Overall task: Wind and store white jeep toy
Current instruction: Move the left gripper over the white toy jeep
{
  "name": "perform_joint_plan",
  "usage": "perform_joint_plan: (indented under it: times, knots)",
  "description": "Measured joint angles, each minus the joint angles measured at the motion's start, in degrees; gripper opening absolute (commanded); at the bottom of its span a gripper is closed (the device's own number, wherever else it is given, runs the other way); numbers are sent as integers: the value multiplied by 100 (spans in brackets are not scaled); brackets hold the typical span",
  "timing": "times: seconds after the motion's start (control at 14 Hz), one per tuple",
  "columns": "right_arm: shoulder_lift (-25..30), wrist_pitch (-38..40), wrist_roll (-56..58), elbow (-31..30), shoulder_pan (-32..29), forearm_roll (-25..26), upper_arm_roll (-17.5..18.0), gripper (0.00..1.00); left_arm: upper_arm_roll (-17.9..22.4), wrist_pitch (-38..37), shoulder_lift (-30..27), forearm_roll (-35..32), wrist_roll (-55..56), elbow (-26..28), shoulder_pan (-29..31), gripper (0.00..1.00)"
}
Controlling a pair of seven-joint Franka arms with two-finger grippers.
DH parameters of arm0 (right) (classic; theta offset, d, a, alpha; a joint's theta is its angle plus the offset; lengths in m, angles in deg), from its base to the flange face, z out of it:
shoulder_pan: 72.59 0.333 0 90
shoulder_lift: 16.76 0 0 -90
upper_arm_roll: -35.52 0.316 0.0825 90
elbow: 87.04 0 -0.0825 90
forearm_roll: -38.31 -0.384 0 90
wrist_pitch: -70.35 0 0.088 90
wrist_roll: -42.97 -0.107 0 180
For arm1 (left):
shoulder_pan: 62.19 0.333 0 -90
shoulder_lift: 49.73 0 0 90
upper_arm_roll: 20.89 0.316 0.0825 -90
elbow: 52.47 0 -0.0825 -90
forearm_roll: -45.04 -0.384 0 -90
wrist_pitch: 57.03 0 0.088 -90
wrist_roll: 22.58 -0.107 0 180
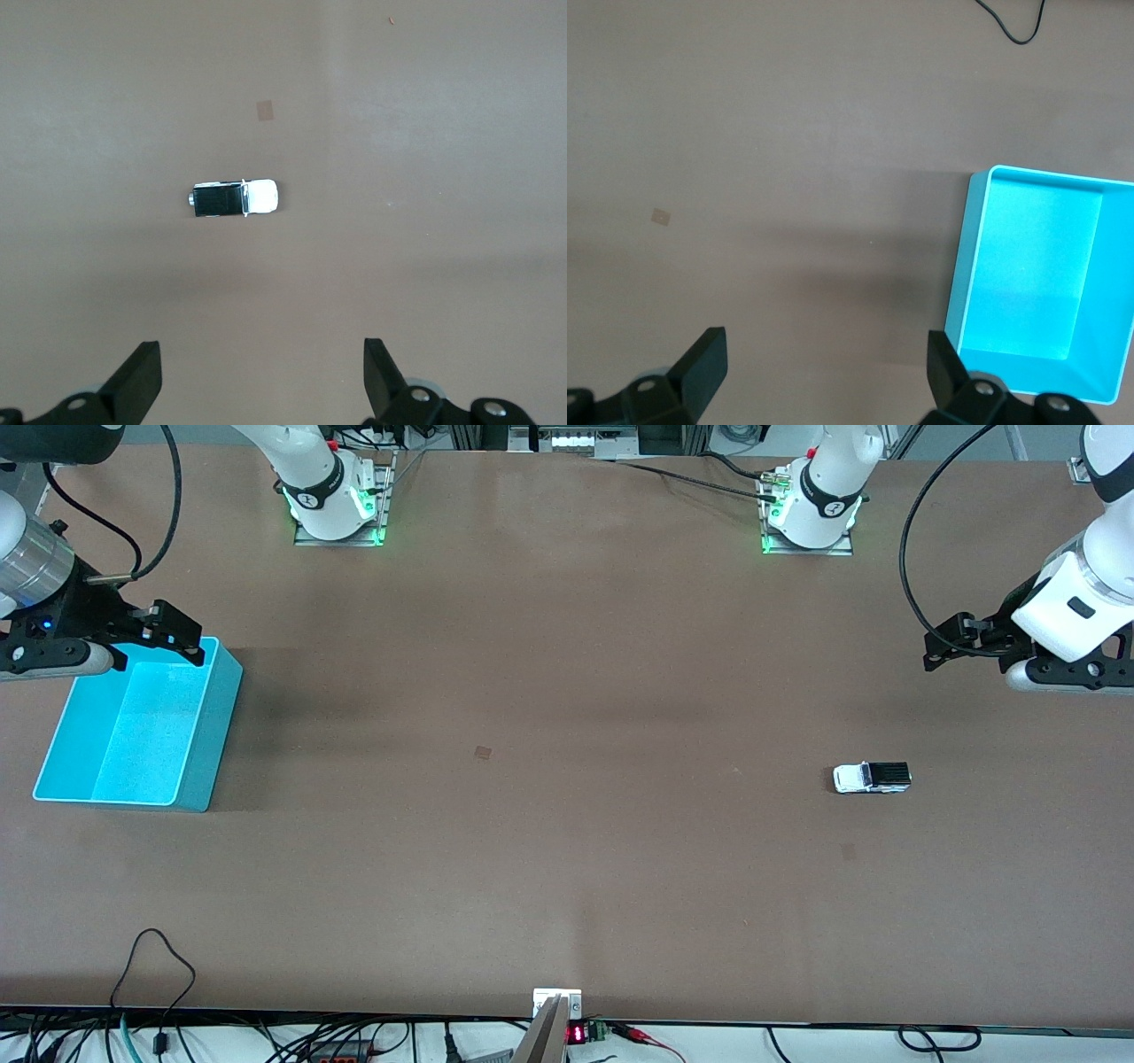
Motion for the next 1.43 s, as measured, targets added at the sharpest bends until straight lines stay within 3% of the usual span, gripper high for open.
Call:
perform_joint_plan:
  times: [0.65, 1.0, 1.43]
  knots:
    - [0, 45, -7, 0, 0, 0, -3, 100, 45, -48, -49, -4, 33, 33, -7, 100]
    - [0, 49, -7, 0, 0, 0, -4, 100, 60, -667, -47, -6, -92, 100, -104, 100]
    - [0, 51, -7, 0, 0, 0, -5, 100, 394, -673, 80, -16, -2463, 214, -127, 100]
